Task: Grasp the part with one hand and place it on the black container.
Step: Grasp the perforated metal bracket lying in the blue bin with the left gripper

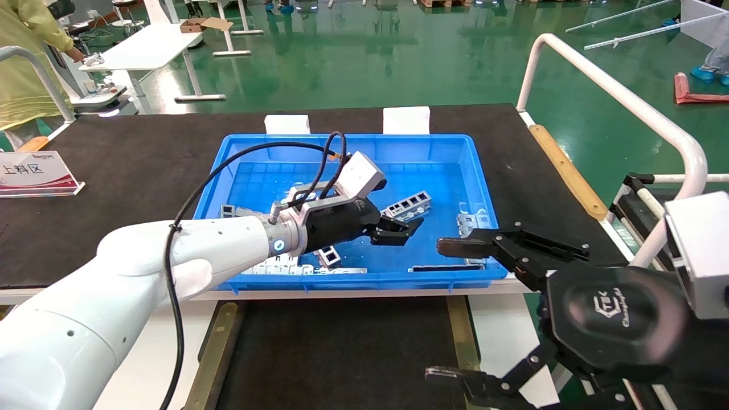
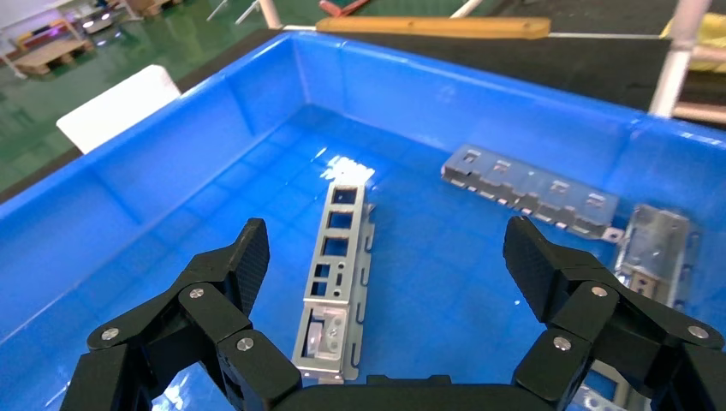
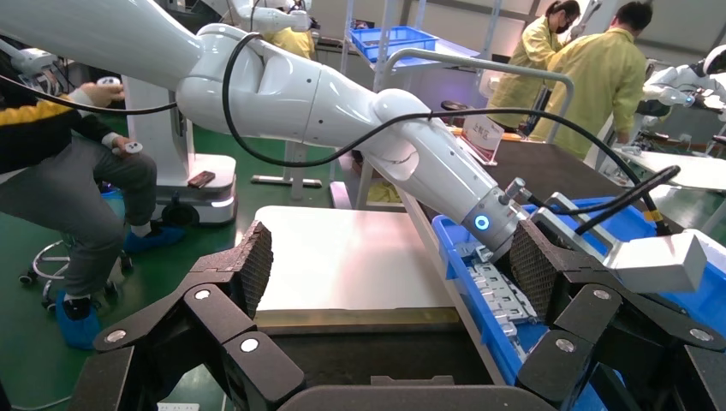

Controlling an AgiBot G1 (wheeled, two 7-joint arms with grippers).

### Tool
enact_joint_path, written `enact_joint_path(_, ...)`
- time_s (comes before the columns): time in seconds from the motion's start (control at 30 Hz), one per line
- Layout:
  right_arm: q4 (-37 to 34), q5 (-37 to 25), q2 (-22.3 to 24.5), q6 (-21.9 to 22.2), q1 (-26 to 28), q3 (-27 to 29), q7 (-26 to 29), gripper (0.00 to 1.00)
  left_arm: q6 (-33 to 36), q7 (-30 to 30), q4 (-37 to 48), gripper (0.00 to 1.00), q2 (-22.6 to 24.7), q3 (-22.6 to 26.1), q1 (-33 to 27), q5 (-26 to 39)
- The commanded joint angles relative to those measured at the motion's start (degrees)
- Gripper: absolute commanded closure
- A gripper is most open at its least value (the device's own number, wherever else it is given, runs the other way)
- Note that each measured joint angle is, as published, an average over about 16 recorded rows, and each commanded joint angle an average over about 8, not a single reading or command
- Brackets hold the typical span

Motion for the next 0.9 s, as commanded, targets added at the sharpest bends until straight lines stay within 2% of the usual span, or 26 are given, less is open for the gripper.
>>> enact_joint_path(0.03, 0.0, 0.0, 0.0, 0.0, 0.0, 0.0, 0.0, 0.0, -2.0, -1.1, -0.9, 0.0, 0.0, 2.3, 0.3, -1.0)
enact_joint_path(0.37, 0.0, 0.0, 0.0, 0.0, 0.0, 0.0, 0.0, 0.0, -8.2, -4.8, -2.3, 0.0, -0.2, 10.5, 0.6, -6.3)
enact_joint_path(0.77, 0.0, 0.1, 0.0, 0.0, 0.0, -0.1, 0.0, 0.0, -11.7, -6.2, -2.8, 0.0, -0.3, 16.8, 0.9, -11.8)
enact_joint_path(0.8, 0.0, 0.1, 0.0, 0.0, 0.0, -0.1, -0.1, 0.02, -11.9, -6.2, -2.9, 0.04, -0.3, 17.2, 0.9, -12.2)
enact_joint_path(0.83, 0.0, 0.1, 0.0, 0.0, 0.0, -0.1, -0.1, 0.1, -12.1, -6.2, -3.0, 0.13, -0.4, 17.6, 0.9, -12.6)
enact_joint_path(0.9, 0.0, 0.1, 0.0, 0.0, 0.0, -0.1, -0.1, 0.32, -12.5, -6.2, -3.1, 0.38, -0.4, 18.3, 0.9, -13.4)
